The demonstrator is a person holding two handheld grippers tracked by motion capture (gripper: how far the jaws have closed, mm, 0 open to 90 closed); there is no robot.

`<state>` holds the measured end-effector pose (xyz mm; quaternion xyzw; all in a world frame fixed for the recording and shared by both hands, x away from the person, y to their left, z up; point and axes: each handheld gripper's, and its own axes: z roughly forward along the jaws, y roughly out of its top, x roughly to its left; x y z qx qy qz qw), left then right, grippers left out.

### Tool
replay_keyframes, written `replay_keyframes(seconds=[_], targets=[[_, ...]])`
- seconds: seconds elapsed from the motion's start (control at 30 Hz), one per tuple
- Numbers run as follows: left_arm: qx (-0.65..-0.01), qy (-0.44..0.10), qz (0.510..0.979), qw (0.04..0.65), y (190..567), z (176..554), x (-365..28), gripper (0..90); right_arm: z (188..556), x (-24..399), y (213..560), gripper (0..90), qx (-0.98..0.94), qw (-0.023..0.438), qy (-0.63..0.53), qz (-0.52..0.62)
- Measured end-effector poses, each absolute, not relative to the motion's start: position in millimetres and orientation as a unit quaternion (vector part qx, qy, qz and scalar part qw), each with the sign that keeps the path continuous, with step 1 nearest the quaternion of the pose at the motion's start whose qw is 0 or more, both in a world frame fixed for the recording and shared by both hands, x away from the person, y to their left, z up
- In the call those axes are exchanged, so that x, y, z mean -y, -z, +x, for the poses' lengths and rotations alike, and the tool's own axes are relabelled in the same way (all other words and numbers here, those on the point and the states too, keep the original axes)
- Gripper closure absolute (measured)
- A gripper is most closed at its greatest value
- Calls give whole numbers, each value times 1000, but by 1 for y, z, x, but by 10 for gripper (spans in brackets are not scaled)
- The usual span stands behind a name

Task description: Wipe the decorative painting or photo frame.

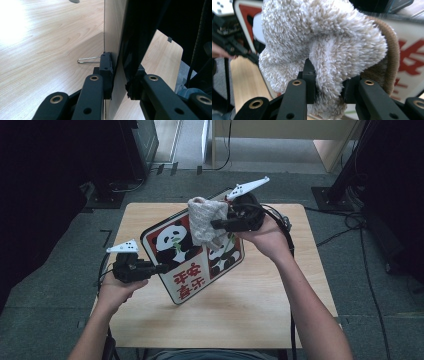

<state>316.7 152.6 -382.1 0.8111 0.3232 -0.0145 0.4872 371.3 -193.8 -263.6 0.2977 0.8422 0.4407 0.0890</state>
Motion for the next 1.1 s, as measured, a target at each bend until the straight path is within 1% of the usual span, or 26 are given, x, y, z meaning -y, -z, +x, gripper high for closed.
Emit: replay_keyframes(seconds=[0.2, 0.37, 1.1], targets=[[-318, 15, 812, 488, 382, 316, -153, 783, 376, 185, 262, 706, -842, 90, -445, 292], [-318, 10, 814, 487, 382, 315, -153, 786, 380, 178, 280, 705, -848, 90, -433, 292], [-316, 6, 818, 481, 381, 315, -152, 788, 377, 187, 311, 705, -855, 87, -422, 290]])
